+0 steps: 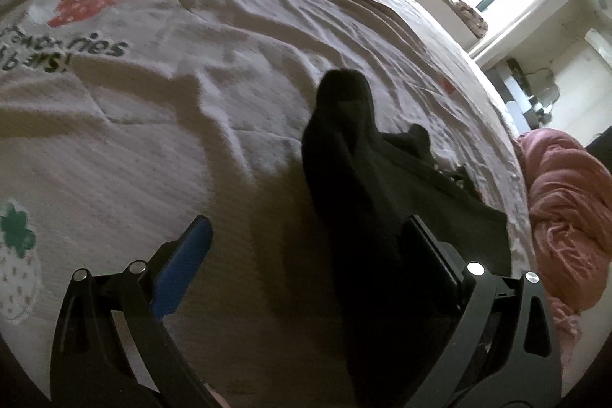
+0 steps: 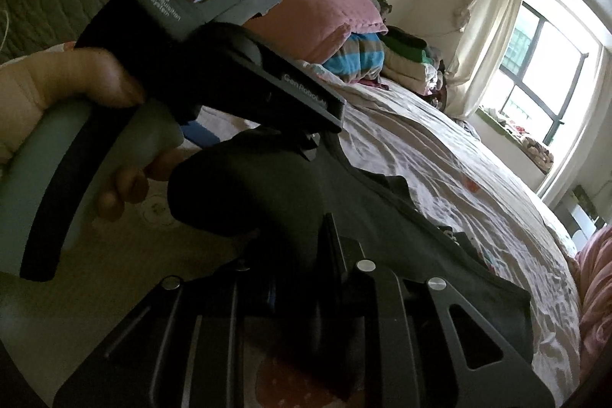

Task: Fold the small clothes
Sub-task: 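Move both tools to the side edge of the folded black shirt, then grasp the shirt edge with the left tool while the right tool grasps beside it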

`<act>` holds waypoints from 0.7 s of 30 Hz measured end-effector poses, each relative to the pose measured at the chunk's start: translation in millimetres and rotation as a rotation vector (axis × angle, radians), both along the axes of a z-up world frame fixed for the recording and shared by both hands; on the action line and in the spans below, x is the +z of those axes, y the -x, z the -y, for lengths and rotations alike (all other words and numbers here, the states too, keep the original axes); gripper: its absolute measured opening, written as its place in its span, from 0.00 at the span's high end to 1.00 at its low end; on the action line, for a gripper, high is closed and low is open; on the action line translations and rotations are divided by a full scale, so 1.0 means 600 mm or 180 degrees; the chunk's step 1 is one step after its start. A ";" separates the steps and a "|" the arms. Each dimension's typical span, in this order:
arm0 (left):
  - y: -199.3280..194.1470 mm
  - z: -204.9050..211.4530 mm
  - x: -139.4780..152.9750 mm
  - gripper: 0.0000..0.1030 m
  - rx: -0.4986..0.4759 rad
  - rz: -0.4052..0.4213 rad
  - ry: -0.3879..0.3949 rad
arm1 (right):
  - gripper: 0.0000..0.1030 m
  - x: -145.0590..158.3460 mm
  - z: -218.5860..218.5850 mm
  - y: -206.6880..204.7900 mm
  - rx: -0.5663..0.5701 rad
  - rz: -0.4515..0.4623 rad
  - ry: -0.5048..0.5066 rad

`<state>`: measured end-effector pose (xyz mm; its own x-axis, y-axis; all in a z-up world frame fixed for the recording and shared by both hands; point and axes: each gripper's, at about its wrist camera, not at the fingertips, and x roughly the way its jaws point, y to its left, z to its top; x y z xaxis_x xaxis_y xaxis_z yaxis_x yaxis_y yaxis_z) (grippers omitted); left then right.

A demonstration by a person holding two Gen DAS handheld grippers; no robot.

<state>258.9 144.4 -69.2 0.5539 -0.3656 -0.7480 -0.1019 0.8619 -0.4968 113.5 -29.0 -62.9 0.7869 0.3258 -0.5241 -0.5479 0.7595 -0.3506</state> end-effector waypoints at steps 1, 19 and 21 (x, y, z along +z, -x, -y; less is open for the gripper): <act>0.001 0.001 -0.001 0.22 -0.0015 -0.0005 0.0068 | 0.83 0.001 0.002 0.000 -0.0001 -0.0002 -0.0014; 0.030 0.099 0.089 0.88 -0.0278 0.0318 -0.0114 | 0.85 0.040 0.070 0.025 -0.0208 0.0063 -0.0322; 0.035 0.114 0.102 0.88 -0.0297 0.0346 -0.0160 | 0.85 0.050 0.085 0.027 -0.0261 0.0067 -0.0394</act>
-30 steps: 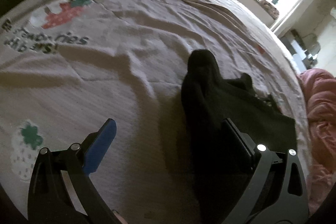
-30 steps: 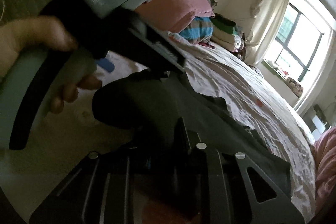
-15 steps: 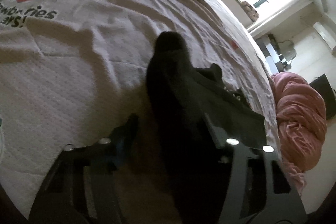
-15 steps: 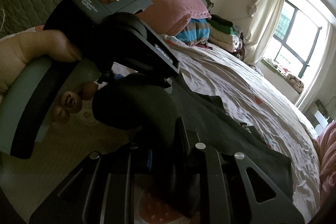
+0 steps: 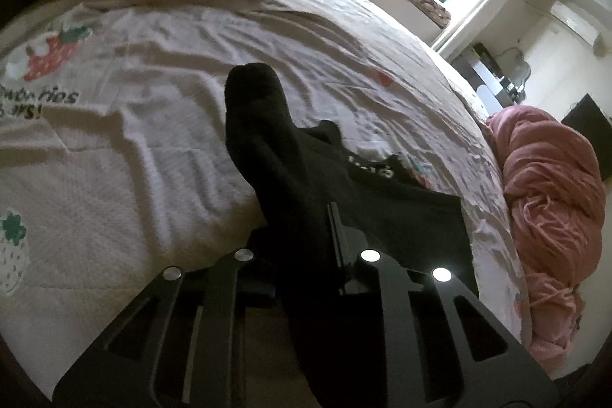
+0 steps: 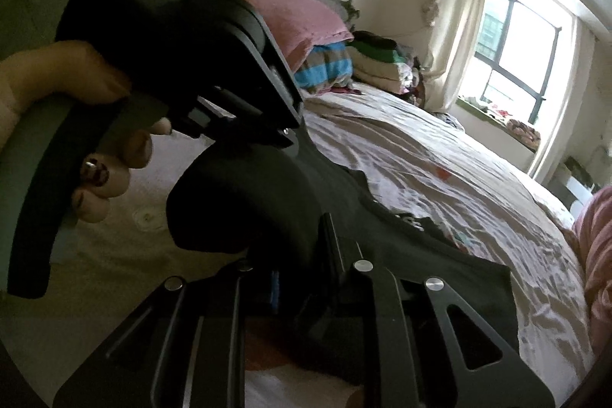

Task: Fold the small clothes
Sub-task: 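Grasp the shirt edge with the left tool while the right tool grasps beside it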

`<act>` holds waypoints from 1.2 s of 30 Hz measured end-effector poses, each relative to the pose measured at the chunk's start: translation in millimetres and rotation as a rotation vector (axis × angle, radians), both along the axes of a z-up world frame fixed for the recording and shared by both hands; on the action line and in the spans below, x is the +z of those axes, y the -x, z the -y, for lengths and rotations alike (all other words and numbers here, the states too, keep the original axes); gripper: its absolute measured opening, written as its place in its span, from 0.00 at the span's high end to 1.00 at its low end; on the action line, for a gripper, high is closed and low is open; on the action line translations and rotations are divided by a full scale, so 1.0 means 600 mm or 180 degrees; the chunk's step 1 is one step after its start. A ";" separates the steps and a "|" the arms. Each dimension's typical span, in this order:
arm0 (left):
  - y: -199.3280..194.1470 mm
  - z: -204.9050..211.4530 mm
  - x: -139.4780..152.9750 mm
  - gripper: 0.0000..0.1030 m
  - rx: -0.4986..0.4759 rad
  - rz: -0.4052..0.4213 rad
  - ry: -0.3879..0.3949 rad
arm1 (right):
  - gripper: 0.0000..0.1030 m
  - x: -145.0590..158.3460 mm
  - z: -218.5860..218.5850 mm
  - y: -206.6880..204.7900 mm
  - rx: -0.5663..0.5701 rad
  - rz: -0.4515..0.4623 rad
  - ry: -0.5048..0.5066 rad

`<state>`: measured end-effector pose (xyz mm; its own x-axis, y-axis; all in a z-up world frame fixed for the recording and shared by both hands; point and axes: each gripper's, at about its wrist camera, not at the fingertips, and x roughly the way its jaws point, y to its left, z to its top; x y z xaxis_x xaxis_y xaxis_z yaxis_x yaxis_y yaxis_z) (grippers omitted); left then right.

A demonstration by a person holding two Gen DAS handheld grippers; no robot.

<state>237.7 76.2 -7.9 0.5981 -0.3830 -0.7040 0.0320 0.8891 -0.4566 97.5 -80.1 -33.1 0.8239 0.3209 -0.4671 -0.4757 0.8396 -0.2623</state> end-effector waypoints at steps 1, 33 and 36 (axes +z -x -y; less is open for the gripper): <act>0.003 0.008 0.006 0.88 -0.0013 0.0016 -0.0022 | 0.85 0.004 0.008 0.001 -0.0026 -0.0003 -0.0038; 0.028 0.224 0.082 0.88 -0.0451 0.0099 -0.0436 | 0.86 0.035 0.210 0.024 -0.0568 -0.0247 -0.0845; 0.023 0.245 0.078 0.88 -0.0497 0.0062 -0.0451 | 0.86 0.032 0.227 0.025 -0.0616 -0.0296 -0.0903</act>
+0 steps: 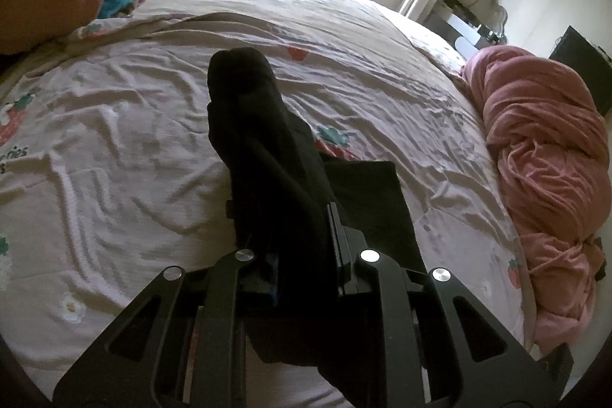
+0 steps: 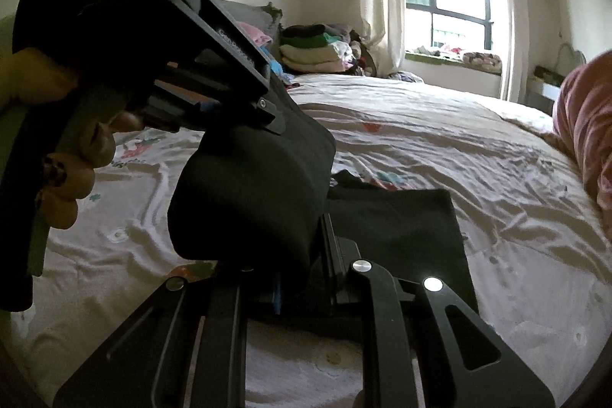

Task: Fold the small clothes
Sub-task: 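Grasp the shirt edge with the left tool while the right tool grasps beside it, then lift the grasped edge with both tools and fold it over the shirt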

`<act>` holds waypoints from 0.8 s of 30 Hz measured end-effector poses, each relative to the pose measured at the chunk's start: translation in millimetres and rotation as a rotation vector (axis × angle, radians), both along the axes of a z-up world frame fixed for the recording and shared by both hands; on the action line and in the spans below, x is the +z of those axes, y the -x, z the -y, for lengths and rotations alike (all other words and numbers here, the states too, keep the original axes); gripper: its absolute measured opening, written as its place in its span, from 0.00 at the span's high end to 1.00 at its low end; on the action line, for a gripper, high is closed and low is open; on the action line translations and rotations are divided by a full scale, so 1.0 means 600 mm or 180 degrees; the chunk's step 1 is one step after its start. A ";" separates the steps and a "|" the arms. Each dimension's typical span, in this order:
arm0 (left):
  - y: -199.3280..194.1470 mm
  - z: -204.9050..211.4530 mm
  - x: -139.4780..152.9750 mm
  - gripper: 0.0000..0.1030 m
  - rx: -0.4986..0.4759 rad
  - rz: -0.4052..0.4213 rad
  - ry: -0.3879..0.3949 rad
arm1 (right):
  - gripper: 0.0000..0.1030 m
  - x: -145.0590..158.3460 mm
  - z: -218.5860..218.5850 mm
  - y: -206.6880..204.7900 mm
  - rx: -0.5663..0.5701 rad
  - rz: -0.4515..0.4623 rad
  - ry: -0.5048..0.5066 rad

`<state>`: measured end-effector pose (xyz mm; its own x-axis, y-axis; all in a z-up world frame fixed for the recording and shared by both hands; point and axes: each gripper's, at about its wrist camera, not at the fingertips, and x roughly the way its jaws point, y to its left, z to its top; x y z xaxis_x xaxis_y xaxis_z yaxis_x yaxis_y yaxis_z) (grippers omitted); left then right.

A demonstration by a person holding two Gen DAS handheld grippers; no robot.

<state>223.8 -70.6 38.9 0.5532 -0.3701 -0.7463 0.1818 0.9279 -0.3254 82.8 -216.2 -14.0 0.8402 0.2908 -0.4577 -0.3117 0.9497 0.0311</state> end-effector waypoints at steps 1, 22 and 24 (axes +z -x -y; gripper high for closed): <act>-0.001 0.005 -0.001 0.88 -0.0010 -0.0008 -0.0007 | 0.86 -0.001 0.005 -0.002 -0.0013 -0.0019 -0.0020; -0.019 0.084 -0.028 0.88 -0.0187 -0.0204 -0.0157 | 0.86 -0.034 0.077 -0.012 -0.0161 -0.0449 -0.0494; -0.021 0.091 -0.032 0.88 -0.0203 -0.0224 -0.0170 | 0.86 -0.039 0.083 -0.014 -0.0181 -0.0502 -0.0535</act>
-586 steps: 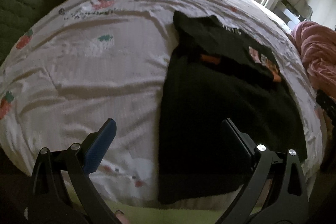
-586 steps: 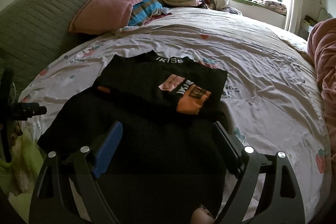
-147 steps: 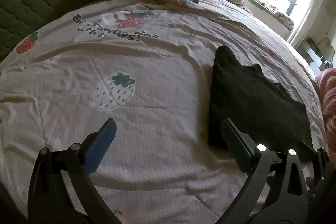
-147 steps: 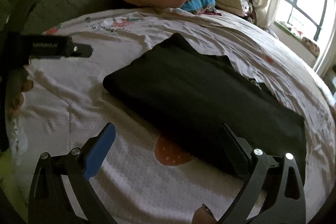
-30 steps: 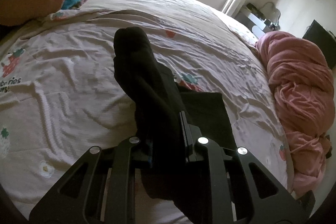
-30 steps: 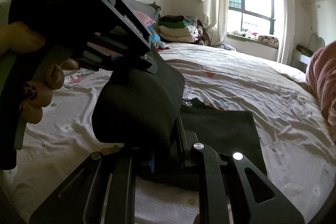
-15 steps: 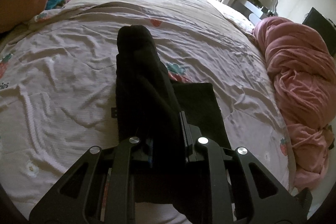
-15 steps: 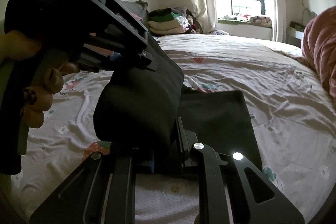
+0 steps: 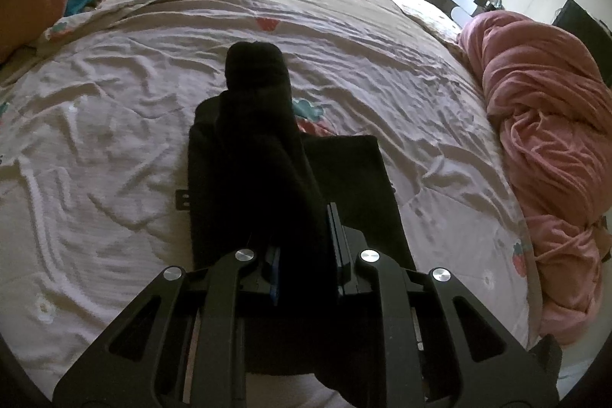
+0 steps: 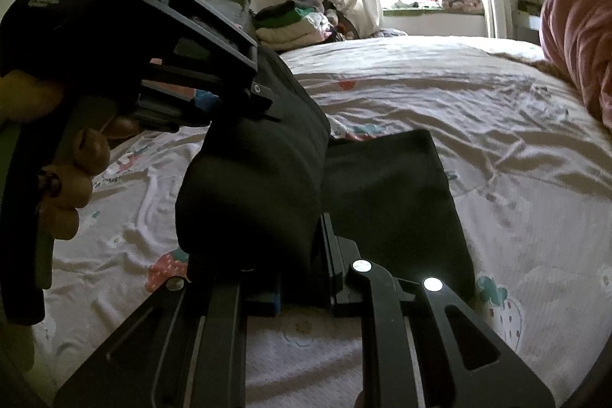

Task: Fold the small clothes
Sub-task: 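Lift the grasped edge with both tools and fold it over the shirt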

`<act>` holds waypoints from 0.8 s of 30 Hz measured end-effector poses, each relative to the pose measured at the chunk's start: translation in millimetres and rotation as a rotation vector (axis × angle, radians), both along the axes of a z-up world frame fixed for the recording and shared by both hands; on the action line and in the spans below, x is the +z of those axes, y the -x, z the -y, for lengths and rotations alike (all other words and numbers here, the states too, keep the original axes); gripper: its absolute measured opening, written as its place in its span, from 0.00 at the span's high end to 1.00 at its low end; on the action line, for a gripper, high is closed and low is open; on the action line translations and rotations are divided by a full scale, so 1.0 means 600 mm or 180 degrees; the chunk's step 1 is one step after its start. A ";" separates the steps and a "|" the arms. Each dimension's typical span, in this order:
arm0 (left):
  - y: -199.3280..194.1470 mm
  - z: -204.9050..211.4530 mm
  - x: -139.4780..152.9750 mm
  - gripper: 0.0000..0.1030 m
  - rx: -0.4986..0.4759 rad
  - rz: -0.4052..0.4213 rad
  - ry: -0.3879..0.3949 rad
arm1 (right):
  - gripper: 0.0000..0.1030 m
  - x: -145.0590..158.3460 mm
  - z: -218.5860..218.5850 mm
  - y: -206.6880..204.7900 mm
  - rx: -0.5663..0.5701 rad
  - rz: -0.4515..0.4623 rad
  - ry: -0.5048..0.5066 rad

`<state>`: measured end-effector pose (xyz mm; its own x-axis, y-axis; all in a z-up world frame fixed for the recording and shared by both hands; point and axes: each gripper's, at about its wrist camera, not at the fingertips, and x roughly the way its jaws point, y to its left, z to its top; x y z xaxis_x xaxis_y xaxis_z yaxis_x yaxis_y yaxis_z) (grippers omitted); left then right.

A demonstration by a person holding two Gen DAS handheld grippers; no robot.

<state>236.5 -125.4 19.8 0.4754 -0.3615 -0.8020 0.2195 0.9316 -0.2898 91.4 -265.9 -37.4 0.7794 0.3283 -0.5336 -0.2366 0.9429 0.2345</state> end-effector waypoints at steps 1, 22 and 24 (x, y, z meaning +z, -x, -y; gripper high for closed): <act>-0.001 0.004 -0.002 0.88 -0.0010 -0.0006 -0.0012 | 0.86 -0.003 0.003 -0.001 -0.0008 -0.0032 -0.0021; -0.052 0.082 -0.055 0.73 -0.0174 -0.0342 -0.0034 | 0.80 -0.078 0.078 -0.036 -0.0162 -0.0662 -0.1107; -0.057 0.082 -0.062 0.66 -0.0177 -0.0406 0.0112 | 0.80 -0.097 0.095 -0.042 -0.0168 -0.0797 -0.1393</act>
<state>270.9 -174.5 -17.2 0.3487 -0.4135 -0.8411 0.2299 0.9077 -0.3510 116.6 -322.7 -95.7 0.6666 0.5266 -0.5275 -0.0772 0.7527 0.6538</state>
